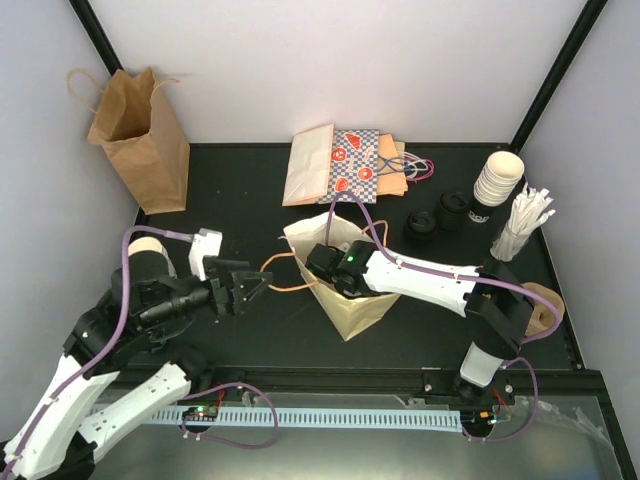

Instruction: Pack the takeout coffee

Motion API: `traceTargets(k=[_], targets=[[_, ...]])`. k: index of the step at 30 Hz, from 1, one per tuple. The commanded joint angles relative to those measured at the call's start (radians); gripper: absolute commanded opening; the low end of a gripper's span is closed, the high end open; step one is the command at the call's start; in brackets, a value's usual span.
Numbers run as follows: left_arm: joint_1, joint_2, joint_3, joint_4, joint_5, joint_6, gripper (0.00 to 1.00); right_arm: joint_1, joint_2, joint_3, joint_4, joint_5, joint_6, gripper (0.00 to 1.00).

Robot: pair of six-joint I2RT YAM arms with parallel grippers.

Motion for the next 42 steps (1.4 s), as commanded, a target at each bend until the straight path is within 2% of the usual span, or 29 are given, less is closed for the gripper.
traceTargets(k=[1, 2, 3, 5, 6, 8, 19, 22, 23, 26, 42], targets=[[0.002, 0.016, 0.103, -0.051, -0.063, 0.023, 0.99, 0.003, -0.006, -0.005, 0.017, -0.063, -0.014, 0.48], [0.002, 0.015, 0.116, -0.049, -0.069, 0.028, 0.99, 0.003, -0.012, -0.014, 0.022, -0.073, -0.016, 0.63], [0.002, 0.017, 0.132, -0.047, -0.076, 0.031, 0.99, 0.003, -0.02, -0.02, 0.031, -0.08, -0.016, 0.72], [0.001, 0.025, 0.156, -0.047, -0.082, 0.037, 0.99, 0.002, -0.034, -0.024, 0.038, -0.092, -0.016, 0.86], [0.002, 0.03, 0.165, -0.046, -0.082, 0.04, 0.99, 0.003, -0.037, -0.023, 0.038, -0.096, -0.015, 0.88], [0.001, 0.038, 0.176, -0.043, -0.077, 0.042, 0.99, 0.003, -0.038, -0.016, 0.033, -0.097, -0.014, 1.0], [0.001, 0.072, 0.168, -0.02, -0.043, 0.038, 0.99, 0.003, -0.053, 0.026, 0.016, -0.086, -0.014, 0.99], [0.001, 0.088, 0.155, -0.021, -0.028, 0.036, 0.99, 0.003, -0.074, 0.063, -0.004, -0.075, -0.017, 0.86], [0.001, 0.092, 0.15, -0.021, -0.027, 0.036, 0.99, 0.003, -0.08, 0.075, -0.013, -0.072, -0.018, 0.77], [0.002, 0.095, 0.137, -0.013, -0.026, 0.034, 0.99, 0.003, -0.094, 0.107, -0.039, -0.066, -0.018, 0.66], [0.002, 0.101, 0.044, 0.054, 0.029, -0.014, 0.99, 0.003, -0.159, 0.351, -0.141, -0.051, -0.051, 0.68]])
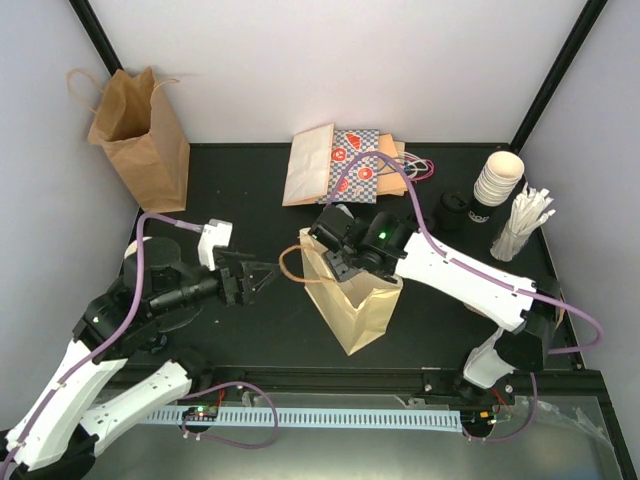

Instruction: Pack the takeout coffee

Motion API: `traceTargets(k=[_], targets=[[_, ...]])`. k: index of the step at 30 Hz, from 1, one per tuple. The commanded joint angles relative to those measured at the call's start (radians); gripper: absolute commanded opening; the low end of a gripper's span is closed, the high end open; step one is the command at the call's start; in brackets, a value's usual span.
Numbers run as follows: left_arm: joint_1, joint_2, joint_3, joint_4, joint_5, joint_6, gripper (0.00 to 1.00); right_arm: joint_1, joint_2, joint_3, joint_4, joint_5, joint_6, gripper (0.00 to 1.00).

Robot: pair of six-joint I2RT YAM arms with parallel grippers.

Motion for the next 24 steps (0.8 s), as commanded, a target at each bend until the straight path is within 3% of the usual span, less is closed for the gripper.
traceTargets(k=[1, 15, 24], targets=[[0.001, 0.009, -0.038, 0.064, 0.058, -0.043, 0.99, 0.003, -0.03, 0.073, -0.048, 0.027, -0.025, 0.68], [0.001, -0.025, -0.137, 0.175, 0.102, -0.166, 0.96, 0.003, -0.041, 0.335, -0.126, -0.003, -0.06, 0.68], [-0.005, -0.048, -0.209, 0.242, 0.14, -0.26, 0.93, 0.002, -0.116, 0.371, 0.028, -0.138, -0.121, 0.72]])
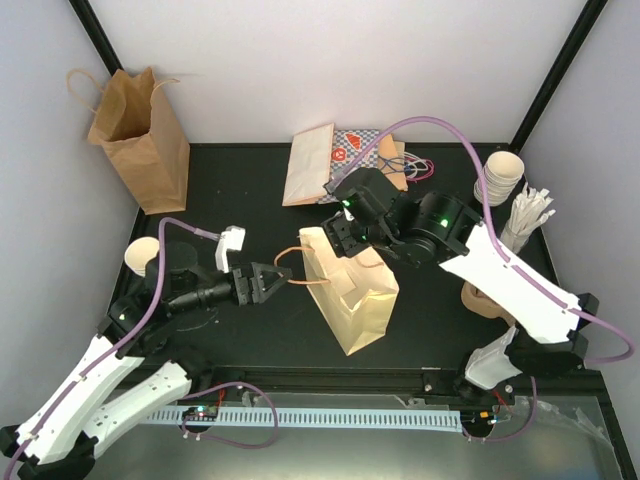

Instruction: Pack the takeout coffee

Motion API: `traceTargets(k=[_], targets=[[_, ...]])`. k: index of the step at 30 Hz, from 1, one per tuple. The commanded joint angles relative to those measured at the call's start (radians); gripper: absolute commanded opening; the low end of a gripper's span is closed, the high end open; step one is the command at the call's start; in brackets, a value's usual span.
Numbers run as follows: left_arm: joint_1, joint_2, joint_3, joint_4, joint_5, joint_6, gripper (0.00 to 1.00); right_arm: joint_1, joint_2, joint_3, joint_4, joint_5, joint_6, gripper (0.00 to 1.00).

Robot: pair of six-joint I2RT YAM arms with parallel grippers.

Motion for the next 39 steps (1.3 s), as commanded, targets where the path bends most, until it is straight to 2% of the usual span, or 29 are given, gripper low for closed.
traceTargets(k=[1, 9, 13, 18, 23, 28, 30, 31, 32, 33, 34, 39], targets=[[-0.004, -0.031, -0.032, 0.081, 0.029, -0.069, 0.93, 0.001, -0.063, 0.009, 0.119, -0.095, -0.042, 0.73], [-0.01, -0.043, -0.053, 0.114, 0.029, -0.092, 0.93, 0.001, -0.195, -0.083, 0.336, -0.17, -0.049, 0.79], [-0.02, -0.036, -0.059, 0.116, 0.002, -0.122, 0.89, 0.002, -0.26, -0.131, 0.398, -0.158, -0.059, 0.8], [-0.036, -0.038, -0.078, 0.163, -0.044, -0.161, 0.81, 0.002, -0.302, -0.16, 0.386, -0.116, -0.054, 0.8], [-0.038, -0.017, -0.084, 0.195, -0.06, -0.17, 0.72, 0.002, -0.301, -0.173, 0.262, 0.002, 0.002, 0.8], [-0.04, 0.007, -0.103, 0.257, -0.064, -0.191, 0.57, 0.002, -0.336, -0.256, 0.185, 0.042, 0.039, 0.8], [-0.04, 0.018, -0.104, 0.276, -0.062, -0.191, 0.45, 0.002, -0.37, -0.304, 0.187, 0.049, 0.049, 0.8], [-0.039, 0.021, -0.101, 0.277, -0.065, -0.187, 0.38, 0.001, -0.387, -0.326, 0.189, 0.051, 0.053, 0.8], [-0.041, 0.023, -0.096, 0.278, -0.069, -0.18, 0.28, 0.001, -0.402, -0.35, 0.19, 0.053, 0.059, 0.8], [-0.04, 0.025, -0.093, 0.278, -0.076, -0.172, 0.12, 0.001, -0.415, -0.368, 0.19, 0.058, 0.064, 0.8], [-0.041, 0.026, -0.089, 0.276, -0.086, -0.16, 0.03, 0.001, -0.428, -0.384, 0.191, 0.064, 0.069, 0.8], [-0.036, 0.053, -0.033, 0.218, -0.197, -0.08, 0.02, 0.001, -0.449, -0.437, 0.178, 0.107, 0.098, 0.8]])
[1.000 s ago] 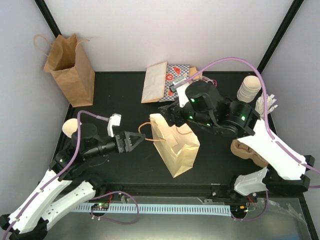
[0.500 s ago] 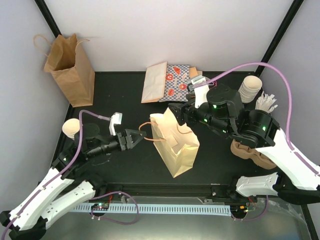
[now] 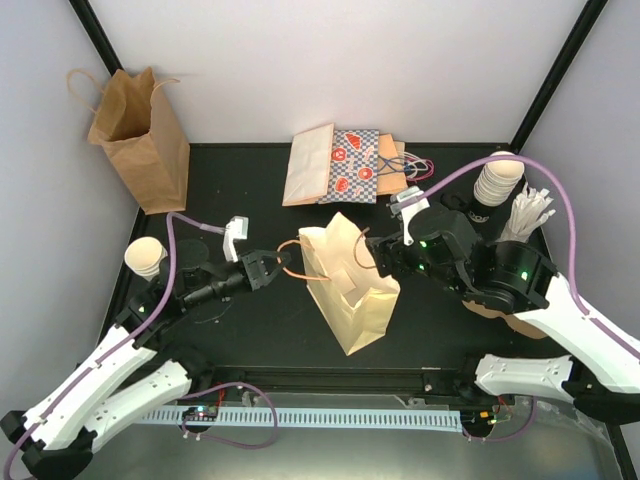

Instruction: Pack the takeout coffee

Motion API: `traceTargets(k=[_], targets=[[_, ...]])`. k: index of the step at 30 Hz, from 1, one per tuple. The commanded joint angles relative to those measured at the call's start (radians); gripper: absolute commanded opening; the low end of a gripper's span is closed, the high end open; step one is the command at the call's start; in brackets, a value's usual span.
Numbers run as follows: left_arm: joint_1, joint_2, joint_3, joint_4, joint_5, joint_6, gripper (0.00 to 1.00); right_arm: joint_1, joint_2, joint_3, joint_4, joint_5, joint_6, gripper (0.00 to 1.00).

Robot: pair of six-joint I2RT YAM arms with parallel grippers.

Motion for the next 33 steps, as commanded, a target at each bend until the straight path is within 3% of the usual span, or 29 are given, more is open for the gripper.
traceTargets(k=[1, 7, 20, 33], targets=[[0.001, 0.023, 0.082, -0.027, -0.119, 0.087, 0.01, 0.001, -0.018, -0.026, -0.026, 0.085, 0.052, 0.8], [0.041, 0.092, 0.159, -0.071, -0.133, 0.159, 0.02, -0.018, -0.018, -0.031, -0.073, 0.152, 0.102, 0.8], [0.302, 0.25, 0.242, -0.084, 0.109, 0.299, 0.02, -0.156, -0.054, -0.171, -0.027, 0.093, 0.141, 0.81], [0.449, 0.393, 0.357, -0.123, 0.238, 0.455, 0.02, -0.242, -0.053, -0.304, 0.055, 0.014, 0.146, 0.81]])
